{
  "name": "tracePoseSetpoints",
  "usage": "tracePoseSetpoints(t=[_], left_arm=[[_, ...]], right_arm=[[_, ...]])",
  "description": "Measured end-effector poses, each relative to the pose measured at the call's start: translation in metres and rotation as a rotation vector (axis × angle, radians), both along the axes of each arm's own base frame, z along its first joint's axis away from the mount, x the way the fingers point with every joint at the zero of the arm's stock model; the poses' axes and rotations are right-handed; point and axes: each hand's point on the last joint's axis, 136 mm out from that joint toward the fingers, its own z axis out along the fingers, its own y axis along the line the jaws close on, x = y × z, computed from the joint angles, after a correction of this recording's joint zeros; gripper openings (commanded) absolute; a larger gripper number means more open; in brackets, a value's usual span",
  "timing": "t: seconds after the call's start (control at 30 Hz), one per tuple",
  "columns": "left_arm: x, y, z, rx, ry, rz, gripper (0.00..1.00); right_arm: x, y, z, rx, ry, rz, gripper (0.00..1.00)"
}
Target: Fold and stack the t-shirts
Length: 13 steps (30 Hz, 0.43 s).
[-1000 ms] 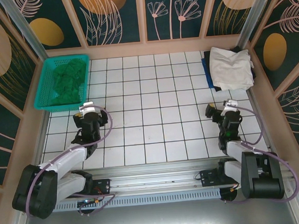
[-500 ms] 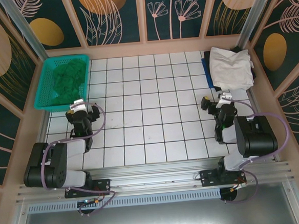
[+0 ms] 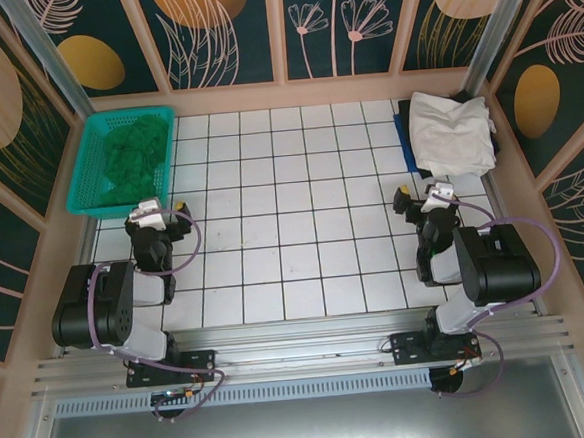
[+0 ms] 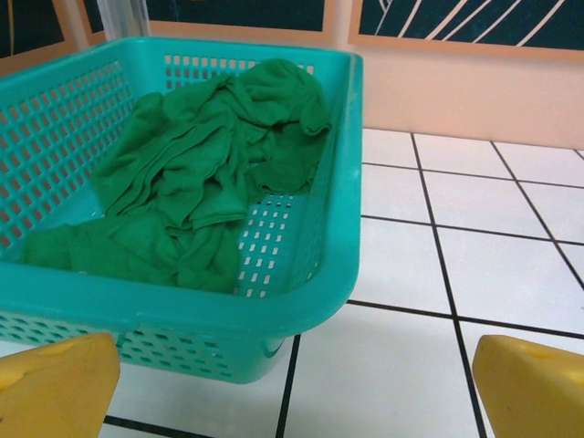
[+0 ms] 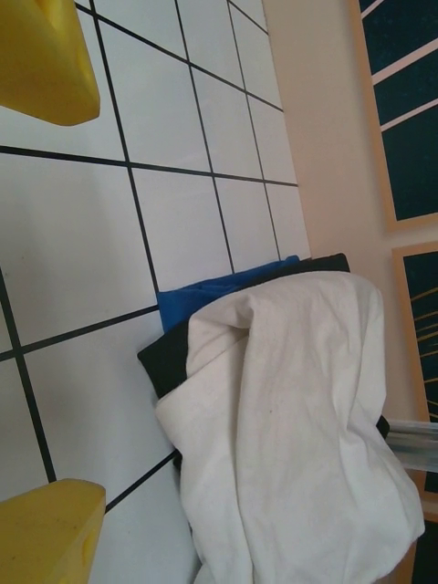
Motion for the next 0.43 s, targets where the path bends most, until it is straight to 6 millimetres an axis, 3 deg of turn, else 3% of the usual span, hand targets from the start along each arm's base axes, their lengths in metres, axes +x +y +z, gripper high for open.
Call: tracePoseSetpoints(t=[0.43], left_arm=[[0.0008,-0.0017,0.0036,-0.001,-0.015,-0.010,0.99]], right_arm=[[-0.0004,-0.0076,0.0001,0.008,-0.001,-0.017,0.99]])
